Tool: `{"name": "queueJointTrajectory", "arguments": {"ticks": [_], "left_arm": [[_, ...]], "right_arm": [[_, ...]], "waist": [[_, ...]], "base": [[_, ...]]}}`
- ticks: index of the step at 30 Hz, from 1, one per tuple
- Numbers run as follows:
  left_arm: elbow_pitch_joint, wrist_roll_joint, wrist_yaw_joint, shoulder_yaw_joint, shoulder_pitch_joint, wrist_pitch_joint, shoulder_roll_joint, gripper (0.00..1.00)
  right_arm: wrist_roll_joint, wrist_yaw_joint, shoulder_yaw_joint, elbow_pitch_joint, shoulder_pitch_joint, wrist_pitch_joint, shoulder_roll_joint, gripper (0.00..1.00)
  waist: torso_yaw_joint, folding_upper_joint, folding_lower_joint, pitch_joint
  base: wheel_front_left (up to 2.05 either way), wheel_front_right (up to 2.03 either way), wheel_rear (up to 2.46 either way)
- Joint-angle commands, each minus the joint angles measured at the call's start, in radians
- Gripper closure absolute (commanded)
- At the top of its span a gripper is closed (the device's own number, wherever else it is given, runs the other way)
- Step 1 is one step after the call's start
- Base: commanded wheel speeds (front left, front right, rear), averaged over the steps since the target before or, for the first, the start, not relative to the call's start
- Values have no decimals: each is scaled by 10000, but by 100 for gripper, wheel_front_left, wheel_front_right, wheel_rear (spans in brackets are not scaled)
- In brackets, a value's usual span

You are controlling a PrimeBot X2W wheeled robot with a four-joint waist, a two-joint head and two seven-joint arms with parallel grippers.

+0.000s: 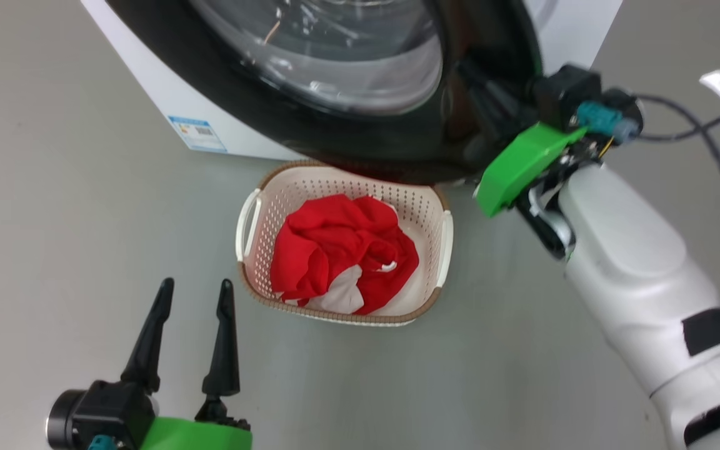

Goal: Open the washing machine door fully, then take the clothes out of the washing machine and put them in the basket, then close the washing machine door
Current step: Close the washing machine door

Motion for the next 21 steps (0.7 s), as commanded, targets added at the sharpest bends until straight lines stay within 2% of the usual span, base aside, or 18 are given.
{"name": "queueJointTrajectory", "arguments": {"ticks": [1,8,21], "left_arm": [[-182,-44,-50,243,-329,-119,80,0],[-27,-57,-156,102,-726,-236,-43,0],[225,-75,-328,-13,-1051,-359,-244,0]], "right_arm": [[-131,-11,-131,-32,-404,-99,126,100],[-792,-11,-1110,642,-1407,-103,69,100],[-1575,-11,-2435,1000,-2154,-104,-254,100]], "waist": [[136,0,0,299],[389,0,0,744],[643,0,0,1012]], "base": [[0,0,0],[0,0,0],[0,0,0]]}}
